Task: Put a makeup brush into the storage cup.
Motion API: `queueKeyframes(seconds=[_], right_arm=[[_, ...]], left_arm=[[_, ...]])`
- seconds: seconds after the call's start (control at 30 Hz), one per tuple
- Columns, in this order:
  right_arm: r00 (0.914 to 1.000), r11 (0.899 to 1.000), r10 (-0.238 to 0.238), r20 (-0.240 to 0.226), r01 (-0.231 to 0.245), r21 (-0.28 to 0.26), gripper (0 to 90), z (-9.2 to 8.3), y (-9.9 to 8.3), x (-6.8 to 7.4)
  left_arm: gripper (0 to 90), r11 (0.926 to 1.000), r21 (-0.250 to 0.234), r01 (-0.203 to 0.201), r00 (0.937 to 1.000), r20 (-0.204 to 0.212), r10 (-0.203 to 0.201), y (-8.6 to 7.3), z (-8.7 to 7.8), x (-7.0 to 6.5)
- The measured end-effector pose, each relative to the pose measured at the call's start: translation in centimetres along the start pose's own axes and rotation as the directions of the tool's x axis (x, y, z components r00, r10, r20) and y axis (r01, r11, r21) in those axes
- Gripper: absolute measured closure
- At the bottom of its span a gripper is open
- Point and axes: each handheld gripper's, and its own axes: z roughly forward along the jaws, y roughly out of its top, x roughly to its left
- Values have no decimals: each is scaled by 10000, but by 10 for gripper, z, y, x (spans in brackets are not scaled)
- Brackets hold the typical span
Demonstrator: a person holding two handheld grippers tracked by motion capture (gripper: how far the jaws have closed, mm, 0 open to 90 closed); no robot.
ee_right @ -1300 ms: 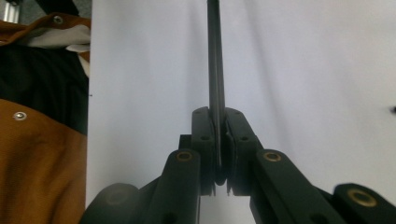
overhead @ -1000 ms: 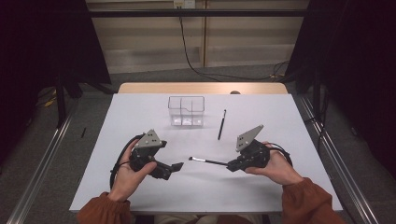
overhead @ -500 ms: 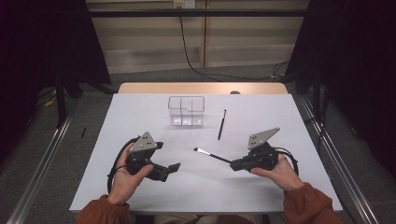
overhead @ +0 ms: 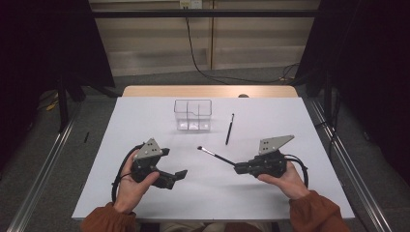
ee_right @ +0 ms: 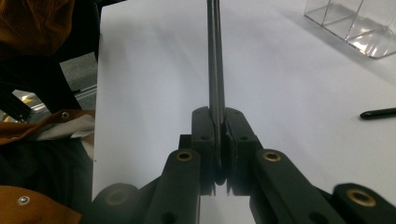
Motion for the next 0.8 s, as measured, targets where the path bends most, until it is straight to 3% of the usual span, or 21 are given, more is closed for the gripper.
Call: queueKeyframes(seconds=[0.2,0.47,0.8], right_arm=[[9988,9973,-466,146,474,-564,838,0,2,6],[9991,9928,-236,366,277,-1161,838,-1,3,7],[9985,9757,-427,350,492,-2134,838,0,5,11]], left_arm=[[38,10000,-65,-58,10000,-29,58,0,0,-1],[39,9999,-127,-52,9999,-157,50,-2,0,-1],[38,9997,-244,-46,9989,-461,35,-3,2,0]])
